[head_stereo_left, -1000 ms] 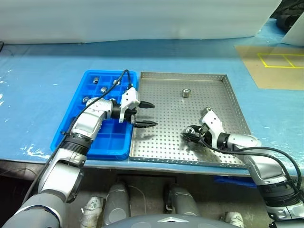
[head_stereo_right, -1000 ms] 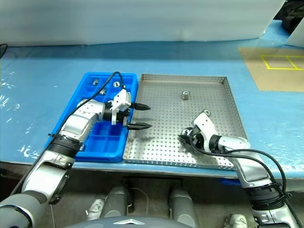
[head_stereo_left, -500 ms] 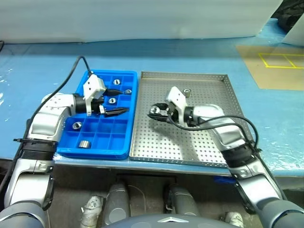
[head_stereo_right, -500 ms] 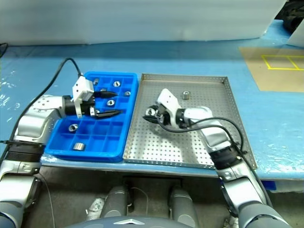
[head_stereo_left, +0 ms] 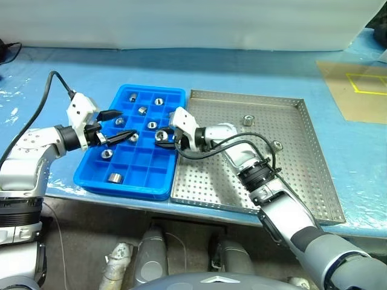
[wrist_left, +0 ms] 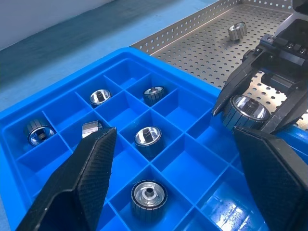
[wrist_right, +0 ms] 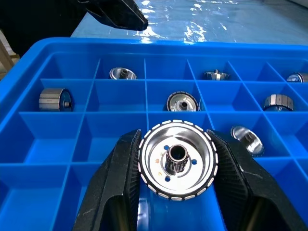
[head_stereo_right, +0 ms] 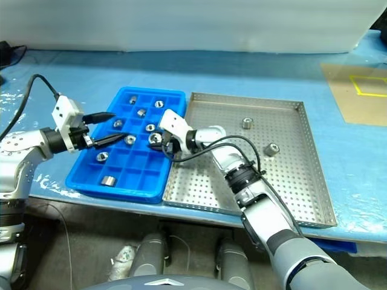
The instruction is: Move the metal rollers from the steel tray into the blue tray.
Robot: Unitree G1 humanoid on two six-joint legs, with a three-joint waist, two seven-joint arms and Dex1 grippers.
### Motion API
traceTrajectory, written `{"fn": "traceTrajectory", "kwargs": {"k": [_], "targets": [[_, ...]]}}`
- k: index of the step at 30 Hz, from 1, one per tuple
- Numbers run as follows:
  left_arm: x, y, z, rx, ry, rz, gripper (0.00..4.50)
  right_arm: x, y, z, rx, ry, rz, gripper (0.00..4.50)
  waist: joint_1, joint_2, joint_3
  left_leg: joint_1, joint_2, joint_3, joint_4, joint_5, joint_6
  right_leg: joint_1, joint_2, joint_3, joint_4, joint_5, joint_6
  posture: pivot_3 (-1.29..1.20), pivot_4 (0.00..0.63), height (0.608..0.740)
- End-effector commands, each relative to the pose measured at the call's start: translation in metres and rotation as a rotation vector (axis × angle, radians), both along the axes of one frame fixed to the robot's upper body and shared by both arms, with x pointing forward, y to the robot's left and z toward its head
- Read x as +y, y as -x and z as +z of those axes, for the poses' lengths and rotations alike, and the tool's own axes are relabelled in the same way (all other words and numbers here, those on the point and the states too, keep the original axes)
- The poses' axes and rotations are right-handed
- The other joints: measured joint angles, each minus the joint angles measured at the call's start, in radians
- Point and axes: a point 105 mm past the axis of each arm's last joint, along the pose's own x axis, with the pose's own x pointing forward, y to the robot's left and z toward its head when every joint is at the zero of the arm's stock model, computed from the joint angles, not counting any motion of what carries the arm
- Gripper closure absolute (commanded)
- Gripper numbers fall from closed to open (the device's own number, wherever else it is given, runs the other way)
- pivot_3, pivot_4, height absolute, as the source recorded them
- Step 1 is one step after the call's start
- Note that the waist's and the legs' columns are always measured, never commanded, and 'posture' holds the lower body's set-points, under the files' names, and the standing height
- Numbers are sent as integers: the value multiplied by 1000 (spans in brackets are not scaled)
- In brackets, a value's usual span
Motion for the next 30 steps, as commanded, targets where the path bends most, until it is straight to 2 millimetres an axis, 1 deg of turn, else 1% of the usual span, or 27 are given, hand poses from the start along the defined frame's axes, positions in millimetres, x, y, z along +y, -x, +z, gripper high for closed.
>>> {"fn": "traceTrajectory", "kwargs": {"k": [1,3,4,6,8,10,11,14,16,18,19,22,23,25,27,30], "targets": [[-1,1,13,-51,-17,-4,417,6,-11,5,-75,-1,-40,2808,-1,0,0,0,0,0,0,0,0,0,0,0,0,0,0,170,150,740],[-6,1,14,-55,-14,-18,417,4,-20,-1,-106,36,-89,2808,0,0,0,0,0,0,0,1,-1,0,0,0,0,0,0,166,150,740],[-8,1,14,-56,-12,-23,417,3,-19,-1,-101,27,-84,2808,0,0,0,0,0,0,0,1,-2,0,0,0,0,0,0,165,150,740],[-10,1,14,-52,-10,-31,417,1,-20,2,-84,-7,-86,2081,1,0,0,0,0,0,0,1,-3,0,-1,0,0,0,0,156,150,740],[-12,0,13,-47,-9,-40,417,-3,-22,-1,-93,6,-105,1590,0,0,0,0,0,0,0,1,-2,0,0,1,0,0,0,148,150,740],[-14,0,12,-44,-10,-49,417,-6,-24,-3,-75,15,-120,895,-1,0,0,0,0,0,0,1,-3,0,0,0,0,0,0,133,150,740],[-17,-1,13,-45,-7,-62,417,-8,-24,2,-73,-8,-126,617,-2,0,0,0,0,0,0,1,-3,0,0,0,0,0,0,123,150,740],[-27,-3,15,-46,-3,-103,417,-21,-29,19,-79,-83,-177,617,-1,0,0,0,0,0,0,2,-3,0,0,0,0,0,0,87,150,740],[-38,-4,16,-45,11,-142,417,-34,-31,32,-94,-126,-215,617,-1,0,0,-1,0,0,0,2,-3,0,0,1,0,0,0,69,150,740],[-51,-6,16,-47,24,-186,417,-53,-36,45,-106,-169,-277,617,-2,0,0,0,0,0,0,2,-3,0,0,1,0,0,0,39,150,740],[-54,-6,16,-48,26,-198,417,-59,-37,49,-109,-179,-298,617,-3,0,0,0,0,0,0,2,-3,0,0,1,0,0,0,26,150,740],[-77,-12,13,-42,48,-271,417,-111,-50,58,-140,-195,-477,617,-6,-1,0,0,-1,1,0,2,-3,0,1,1,1,0,0,-49,150,740],[-86,-14,12,-38,55,-301,417,-130,-53,58,-146,-187,-538,617,-7,-1,0,0,-1,0,0,2,-3,0,1,1,1,0,1,-64,150,740],[-96,-16,10,-33,63,-338,417,-155,-53,54,-147,-166,-609,617,-11,-1,0,0,-2,1,1,2,-3,0,0,2,1,1,1,-94,150,740],[-109,-18,8,-22,74,-386,417,-185,-48,48,-145,-137,-686,617,-17,-1,0,0,-2,1,1,2,-3,0,1,3,1,2,4,-146,150,740],[-121,-21,3,-9,77,-438,417,-216,-36,42,-142,-101,-767,617,-33,-1,0,1,-1,1,1,2,-3,0,3,3,1,3,5,-212,150,740]]}}
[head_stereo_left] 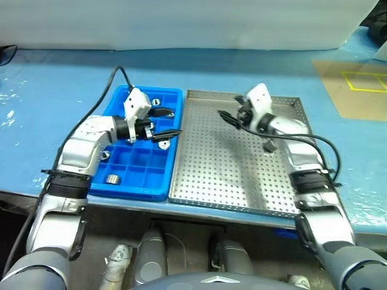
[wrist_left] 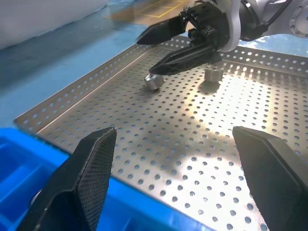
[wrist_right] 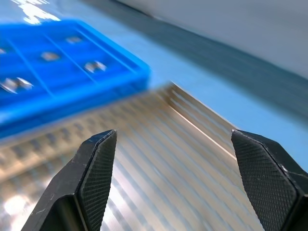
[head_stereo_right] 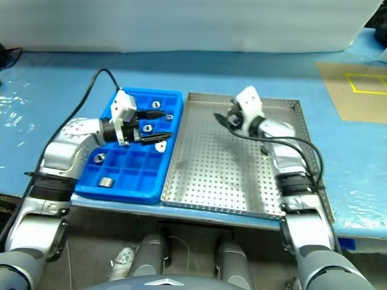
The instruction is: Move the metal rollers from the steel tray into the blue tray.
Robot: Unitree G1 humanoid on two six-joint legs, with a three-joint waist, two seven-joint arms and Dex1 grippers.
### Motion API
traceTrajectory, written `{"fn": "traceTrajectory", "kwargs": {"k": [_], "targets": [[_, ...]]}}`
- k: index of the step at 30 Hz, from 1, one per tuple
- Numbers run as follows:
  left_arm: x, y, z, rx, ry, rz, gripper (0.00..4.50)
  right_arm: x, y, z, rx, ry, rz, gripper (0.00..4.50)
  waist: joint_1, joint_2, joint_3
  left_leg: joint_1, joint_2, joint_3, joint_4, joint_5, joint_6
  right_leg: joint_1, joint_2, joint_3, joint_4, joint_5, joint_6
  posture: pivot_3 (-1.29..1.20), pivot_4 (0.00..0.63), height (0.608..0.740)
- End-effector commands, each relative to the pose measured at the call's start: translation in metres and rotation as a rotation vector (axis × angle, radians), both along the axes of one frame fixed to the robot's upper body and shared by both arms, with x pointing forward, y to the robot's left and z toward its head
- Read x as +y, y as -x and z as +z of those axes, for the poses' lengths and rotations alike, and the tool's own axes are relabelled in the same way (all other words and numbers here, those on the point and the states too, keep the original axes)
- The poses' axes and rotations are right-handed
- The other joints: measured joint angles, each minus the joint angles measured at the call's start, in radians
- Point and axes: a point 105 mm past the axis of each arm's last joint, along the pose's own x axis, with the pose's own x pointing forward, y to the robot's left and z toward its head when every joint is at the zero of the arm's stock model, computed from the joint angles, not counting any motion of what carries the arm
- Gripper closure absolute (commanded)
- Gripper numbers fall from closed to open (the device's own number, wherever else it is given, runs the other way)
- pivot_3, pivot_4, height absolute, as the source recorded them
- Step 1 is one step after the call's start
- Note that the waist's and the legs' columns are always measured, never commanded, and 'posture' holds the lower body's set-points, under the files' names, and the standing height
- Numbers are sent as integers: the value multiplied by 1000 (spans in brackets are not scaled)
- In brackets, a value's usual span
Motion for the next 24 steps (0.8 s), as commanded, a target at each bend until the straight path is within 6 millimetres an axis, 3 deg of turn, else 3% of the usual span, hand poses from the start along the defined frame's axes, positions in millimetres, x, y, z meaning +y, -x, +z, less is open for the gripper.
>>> {"fn": "traceTrajectory", "kwargs": {"k": [1,4,11,16,24], "targets": [[-13,-4,5,-38,-1,-65,417,-27,15,14,-51,-9,-79,617,-14,0,0,0,0,0,-1,0,0,0,0,0,0,0,0,-237,150,740],[-22,-8,3,-33,3,-105,417,-49,26,3,-21,-3,-161,617,-37,0,0,1,0,1,0,-1,1,0,1,1,0,0,0,-276,150,740],[-28,-16,0,-37,-8,-131,417,-55,36,-33,78,-18,-214,617,-69,0,0,3,0,2,2,-2,4,2,1,3,-1,-2,-4,-304,150,740],[-27,-16,8,-12,45,-131,417,-65,32,-55,134,-8,-277,617,-67,0,0,5,0,2,2,-3,5,5,0,3,-1,-2,-4,-282,150,740],[-18,-9,-3,-10,2,-112,417,-95,31,-94,220,-2,-380,617,-66,0,0,9,-1,2,4,-6,11,12,-1,2,-4,-2,-4,-242,150,740]]}}
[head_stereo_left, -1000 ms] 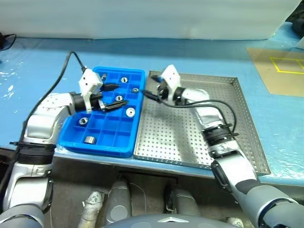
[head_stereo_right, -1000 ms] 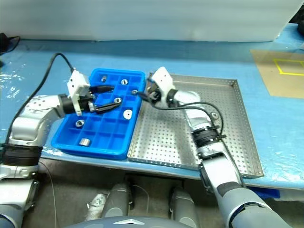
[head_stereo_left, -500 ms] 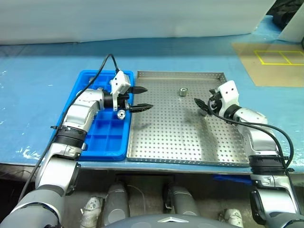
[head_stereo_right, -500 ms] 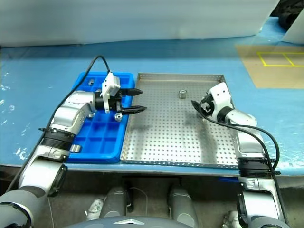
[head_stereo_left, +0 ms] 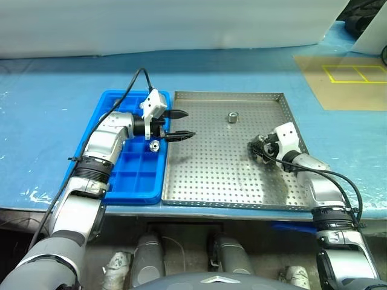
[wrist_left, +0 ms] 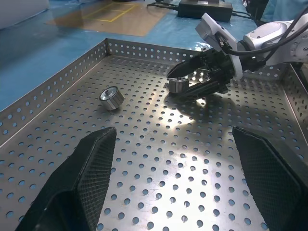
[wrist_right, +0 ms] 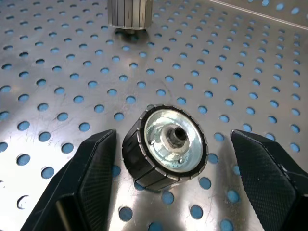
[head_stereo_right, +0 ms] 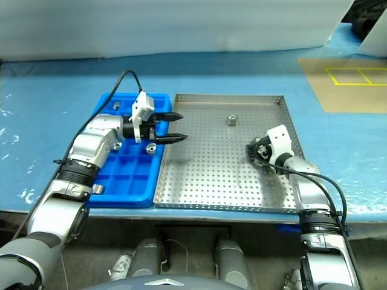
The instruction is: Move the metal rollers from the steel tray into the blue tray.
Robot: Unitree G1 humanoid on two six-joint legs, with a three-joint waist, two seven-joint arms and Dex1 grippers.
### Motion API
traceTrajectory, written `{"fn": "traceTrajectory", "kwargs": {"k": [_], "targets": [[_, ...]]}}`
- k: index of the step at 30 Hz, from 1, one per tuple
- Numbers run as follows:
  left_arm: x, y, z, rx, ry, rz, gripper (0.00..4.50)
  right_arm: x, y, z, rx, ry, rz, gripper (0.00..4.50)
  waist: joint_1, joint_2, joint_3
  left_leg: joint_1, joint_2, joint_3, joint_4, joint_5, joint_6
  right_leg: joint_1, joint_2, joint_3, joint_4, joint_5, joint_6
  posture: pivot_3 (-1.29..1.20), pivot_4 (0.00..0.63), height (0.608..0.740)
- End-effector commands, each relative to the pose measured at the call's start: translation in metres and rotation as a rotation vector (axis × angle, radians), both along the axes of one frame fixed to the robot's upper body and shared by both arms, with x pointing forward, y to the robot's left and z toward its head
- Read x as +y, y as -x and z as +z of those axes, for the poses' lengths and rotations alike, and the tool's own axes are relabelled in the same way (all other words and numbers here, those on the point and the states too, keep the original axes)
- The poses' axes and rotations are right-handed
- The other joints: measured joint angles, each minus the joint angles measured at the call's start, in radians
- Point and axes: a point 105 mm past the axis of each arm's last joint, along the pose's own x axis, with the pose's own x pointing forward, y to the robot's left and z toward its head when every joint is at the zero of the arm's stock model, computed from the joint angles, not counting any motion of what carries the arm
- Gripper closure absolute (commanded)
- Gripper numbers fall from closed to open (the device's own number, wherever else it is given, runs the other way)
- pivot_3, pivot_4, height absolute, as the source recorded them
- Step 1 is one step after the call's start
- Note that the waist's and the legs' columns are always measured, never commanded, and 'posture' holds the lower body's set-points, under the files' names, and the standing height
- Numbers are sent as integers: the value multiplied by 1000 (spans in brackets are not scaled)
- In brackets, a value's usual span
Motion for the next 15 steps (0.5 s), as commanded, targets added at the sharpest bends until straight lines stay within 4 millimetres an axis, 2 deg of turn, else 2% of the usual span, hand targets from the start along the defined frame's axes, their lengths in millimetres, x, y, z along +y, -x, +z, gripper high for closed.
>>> {"fn": "traceTrajectory", "kwargs": {"k": [1,8,10,13,15], "targets": [[7,5,10,-44,-2,6,417,-14,1,-7,1,3,-42,617,0,0,0,0,0,0,0,0,0,1,0,0,0,0,0,-242,150,740],[15,6,10,-38,-16,28,417,9,-5,2,-42,31,38,2701,2,0,0,1,0,0,2,0,0,2,-1,-1,0,0,0,-224,150,740],[17,7,9,-38,-21,34,417,21,-6,8,-58,19,86,2700,1,0,0,1,0,0,2,0,0,2,-1,-1,0,0,0,-224,150,740],[22,8,11,-40,-27,37,417,27,-13,19,-91,60,89,2700,-3,0,0,1,1,0,1,0,0,1,0,-1,0,0,0,-210,150,740],[28,11,14,-41,-33,38,417,40,-16,36,-138,38,138,2700,-4,0,0,1,1,0,-1,0,0,0,0,0,0,0,0,-210,150,740]]}}
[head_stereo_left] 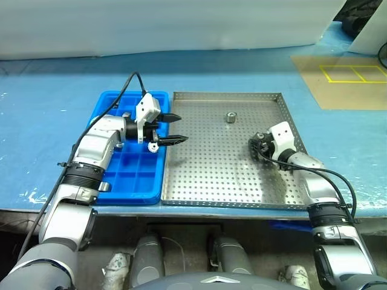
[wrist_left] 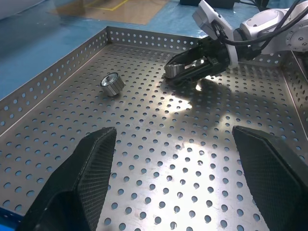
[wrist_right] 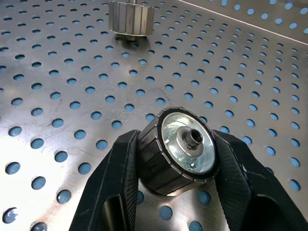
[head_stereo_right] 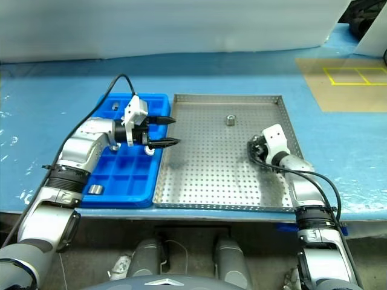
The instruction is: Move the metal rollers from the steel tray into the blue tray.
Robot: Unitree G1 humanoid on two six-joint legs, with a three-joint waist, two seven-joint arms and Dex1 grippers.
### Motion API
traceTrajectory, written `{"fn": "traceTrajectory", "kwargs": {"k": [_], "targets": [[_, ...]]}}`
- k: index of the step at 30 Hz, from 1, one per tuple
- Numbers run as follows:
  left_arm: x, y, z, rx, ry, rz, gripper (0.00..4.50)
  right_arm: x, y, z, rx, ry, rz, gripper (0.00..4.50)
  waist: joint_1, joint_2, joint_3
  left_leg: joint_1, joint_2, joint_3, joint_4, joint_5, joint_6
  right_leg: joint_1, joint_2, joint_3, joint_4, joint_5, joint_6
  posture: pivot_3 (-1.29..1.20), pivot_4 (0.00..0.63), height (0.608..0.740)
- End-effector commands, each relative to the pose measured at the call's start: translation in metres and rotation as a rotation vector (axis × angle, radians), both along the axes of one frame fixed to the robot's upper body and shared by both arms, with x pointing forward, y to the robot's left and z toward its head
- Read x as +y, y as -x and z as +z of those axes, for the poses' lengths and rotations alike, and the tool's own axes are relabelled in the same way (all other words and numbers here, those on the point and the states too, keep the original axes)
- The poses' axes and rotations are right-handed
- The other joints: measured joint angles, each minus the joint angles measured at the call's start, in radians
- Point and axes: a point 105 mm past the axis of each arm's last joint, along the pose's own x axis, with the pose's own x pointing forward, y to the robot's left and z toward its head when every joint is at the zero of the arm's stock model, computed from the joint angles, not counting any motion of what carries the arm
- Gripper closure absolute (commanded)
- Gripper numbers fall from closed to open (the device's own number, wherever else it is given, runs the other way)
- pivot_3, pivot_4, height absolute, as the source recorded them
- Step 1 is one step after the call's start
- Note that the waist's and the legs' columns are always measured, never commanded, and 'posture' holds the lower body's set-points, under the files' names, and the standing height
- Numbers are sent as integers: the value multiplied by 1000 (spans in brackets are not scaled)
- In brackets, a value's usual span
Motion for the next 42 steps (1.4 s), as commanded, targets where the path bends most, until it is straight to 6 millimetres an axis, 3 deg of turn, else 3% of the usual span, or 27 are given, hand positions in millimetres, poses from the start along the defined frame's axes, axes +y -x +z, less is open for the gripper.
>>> {"fn": "traceTrajectory", "kwargs": {"k": [1,5,8,15,22,29,39,42], "targets": [[13,5,18,-55,5,7,417,28,-8,41,-122,-14,101,2700,1,1,0,0,0,0,-1,0,0,-1,0,0,0,0,0,-210,150,740],[38,4,24,-107,-58,78,417,79,-2,72,-170,-49,326,2700,3,1,1,-2,0,0,-3,0,0,-3,0,0,0,0,0,-135,150,740],[69,14,27,-100,-94,146,417,143,12,82,-160,-45,609,2700,1,1,1,-2,0,0,-4,0,0,-4,0,0,0,0,0,-78,150,740],[106,42,27,-73,-148,254,417,208,36,75,-84,-41,939,2700,48,0,1,-7,1,-1,-7,1,-1,-9,-1,-3,0,-2,-3,81,150,740],[110,72,17,-28,-126,345,417,237,68,57,58,5,1254,2700,97,0,1,-10,1,-2,-6,0,-1,-11,-3,-4,1,-2,-2,245,150,740],[102,97,5,42,-112,362,417,255,83,49,109,16,1391,2700,123,-1,1,-9,5,-3,-6,2,-4,-12,-2,-4,2,-2,-2,306,150,740],[103,97,-6,77,-102,393,417,263,87,46,131,20,1437,2700,145,-1,1,-9,6,-4,-6,3,-5,-13,-2,-4,2,-2,-2,321,150,740],[100,95,-6,76,-99,381,417,260,84,46,121,17,1419,1701,146,-1,1,-10,5,-4,-6,3,-5,-13,-2,-4,2,-2,-2,302,150,740]]}}
